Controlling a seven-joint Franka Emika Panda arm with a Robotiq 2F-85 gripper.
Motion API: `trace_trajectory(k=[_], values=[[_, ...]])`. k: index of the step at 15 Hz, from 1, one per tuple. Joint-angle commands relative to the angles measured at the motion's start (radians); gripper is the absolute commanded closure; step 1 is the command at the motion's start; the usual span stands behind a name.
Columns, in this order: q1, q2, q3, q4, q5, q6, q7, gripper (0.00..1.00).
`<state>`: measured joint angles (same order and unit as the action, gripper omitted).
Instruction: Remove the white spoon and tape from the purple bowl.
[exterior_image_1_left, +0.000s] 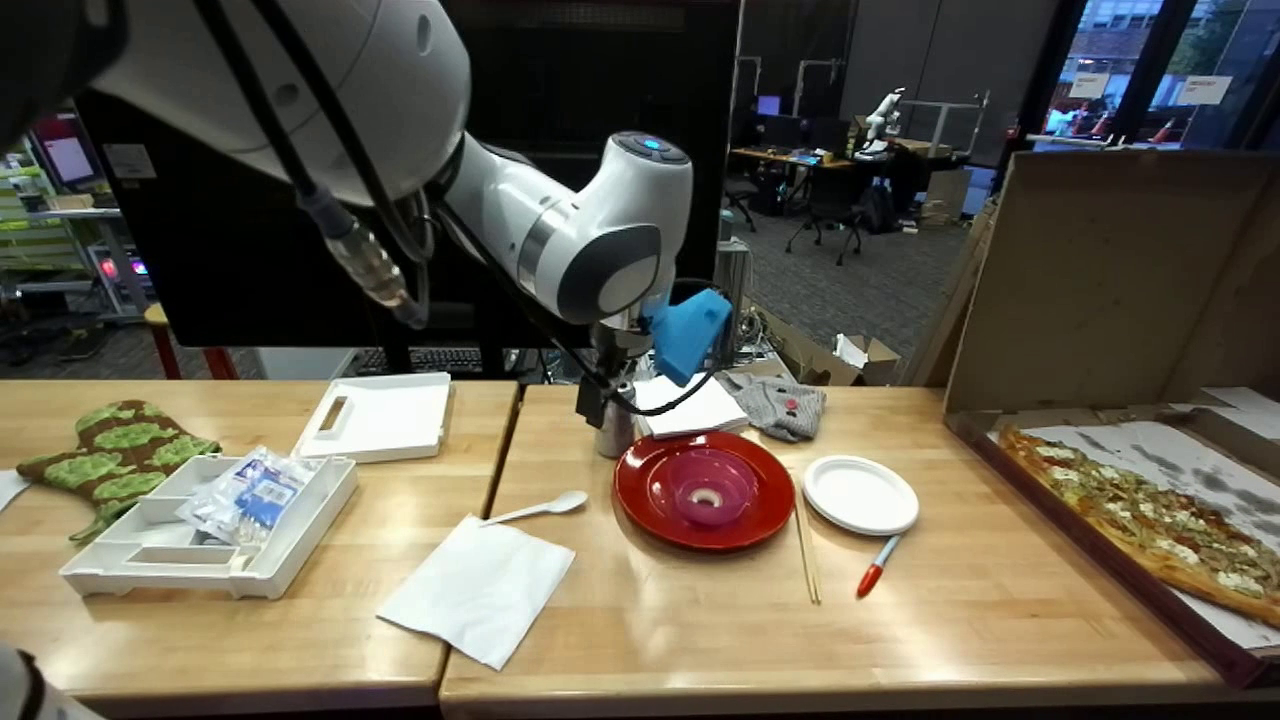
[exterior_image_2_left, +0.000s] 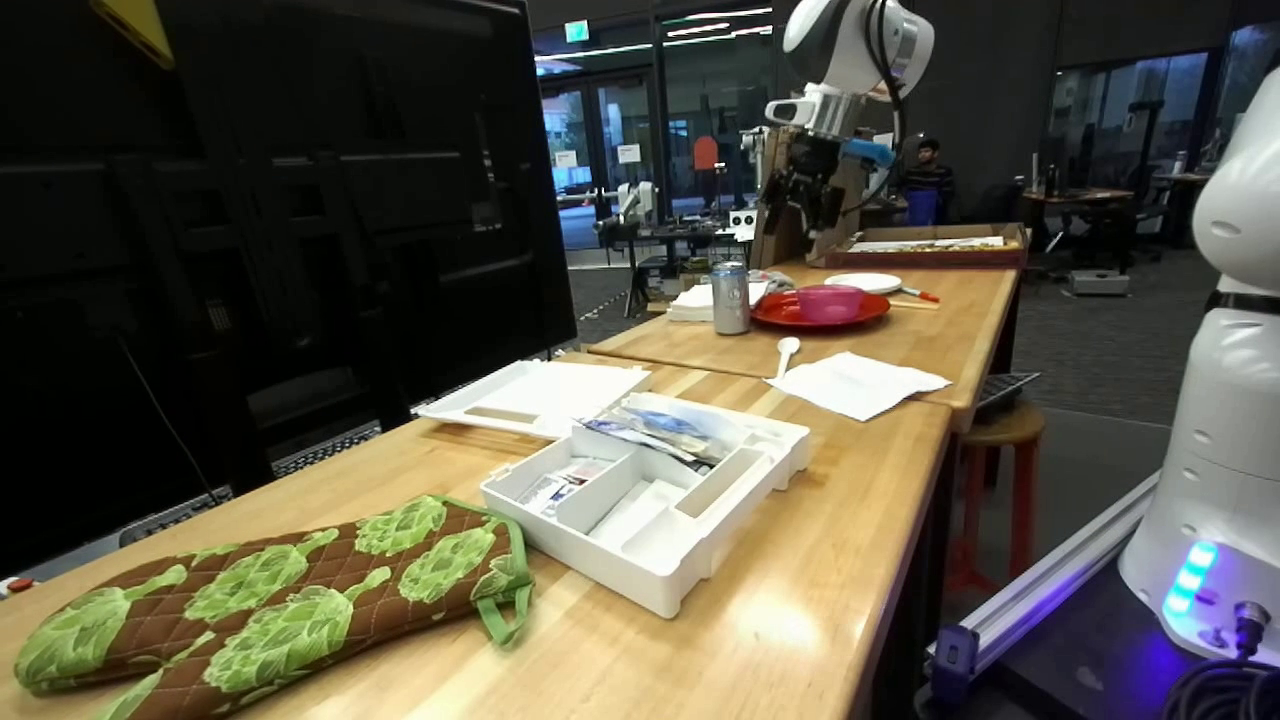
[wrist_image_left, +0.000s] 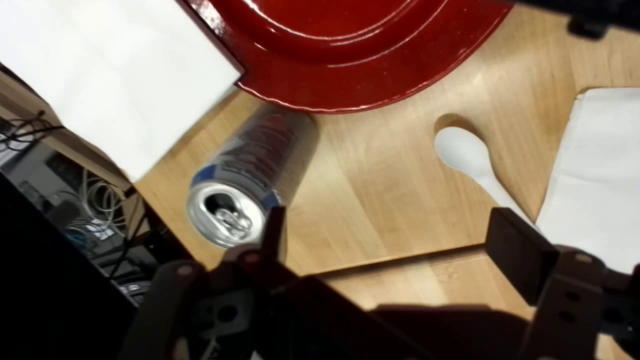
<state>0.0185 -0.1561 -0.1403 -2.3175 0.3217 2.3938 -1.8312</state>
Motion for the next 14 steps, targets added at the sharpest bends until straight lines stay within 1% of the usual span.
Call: trace_trajectory(k=[1,5,7,9,11,13,14], values=[[-0.027,0.053,-0.039,0.079,0.148,-0.001,0.02,0.0],[-0.068,0.13,-0.047,0.142,0.267,0.059,0.109,0.0],[-0.09,0.172,-0.04,0.164,0.283,0.1,0.159,0.0],[-0.113,0.211,-0.037,0.185,0.257,0.129,0.216,0.0],[-0.136,0.241,-0.037,0.199,0.218,0.13,0.275,0.0],[-0.157,0.256,-0.039,0.202,0.149,0.105,0.341,0.0],[-0.166,0.253,-0.041,0.197,0.095,0.088,0.379,0.0]])
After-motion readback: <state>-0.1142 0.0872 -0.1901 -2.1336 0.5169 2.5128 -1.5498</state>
